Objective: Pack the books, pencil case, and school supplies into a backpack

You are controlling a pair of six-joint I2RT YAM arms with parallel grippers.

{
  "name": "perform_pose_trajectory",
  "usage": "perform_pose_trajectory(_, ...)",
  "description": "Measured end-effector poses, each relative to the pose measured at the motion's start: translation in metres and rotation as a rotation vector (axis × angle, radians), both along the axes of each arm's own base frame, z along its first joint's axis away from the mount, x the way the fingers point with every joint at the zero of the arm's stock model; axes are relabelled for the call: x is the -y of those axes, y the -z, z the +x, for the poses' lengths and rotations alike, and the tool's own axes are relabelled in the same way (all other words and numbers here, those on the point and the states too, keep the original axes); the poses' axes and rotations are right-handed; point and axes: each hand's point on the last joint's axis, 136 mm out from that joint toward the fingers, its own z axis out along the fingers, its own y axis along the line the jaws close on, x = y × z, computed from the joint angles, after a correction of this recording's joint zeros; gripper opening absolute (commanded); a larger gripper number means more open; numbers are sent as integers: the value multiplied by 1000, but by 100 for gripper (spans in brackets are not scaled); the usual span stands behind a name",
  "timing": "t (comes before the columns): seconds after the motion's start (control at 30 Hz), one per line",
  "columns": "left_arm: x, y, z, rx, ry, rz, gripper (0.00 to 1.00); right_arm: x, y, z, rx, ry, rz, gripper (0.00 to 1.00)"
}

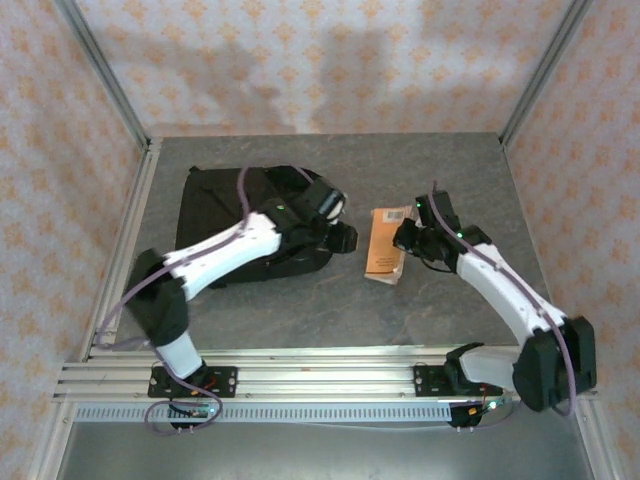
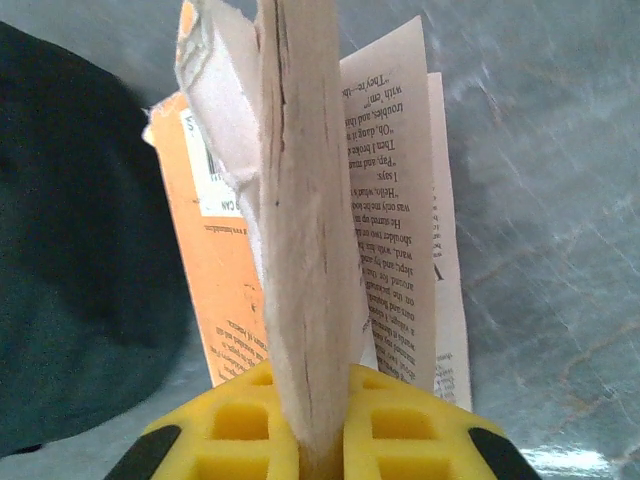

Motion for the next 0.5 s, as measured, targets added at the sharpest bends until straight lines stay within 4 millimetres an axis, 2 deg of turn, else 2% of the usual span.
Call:
perform_pose_trajectory(0.07,-17,-36,-3,65,-29,-57,68,-5,-26,-2,82,-20,56,0)
perform_pose_trajectory(0.17,-47,-65,-1,117,-95,-114,79,-20,-63,-5,195,-69,175,0)
perform_pose_trajectory(0.27,-61,-72,2,114,-124,-145,84,-37,-89,-10,271,-125,310,0)
perform_pose_trajectory(0.5,-40,-62,-14,47,-25,-229,81,-75,-125,-26,311,-274,529,0)
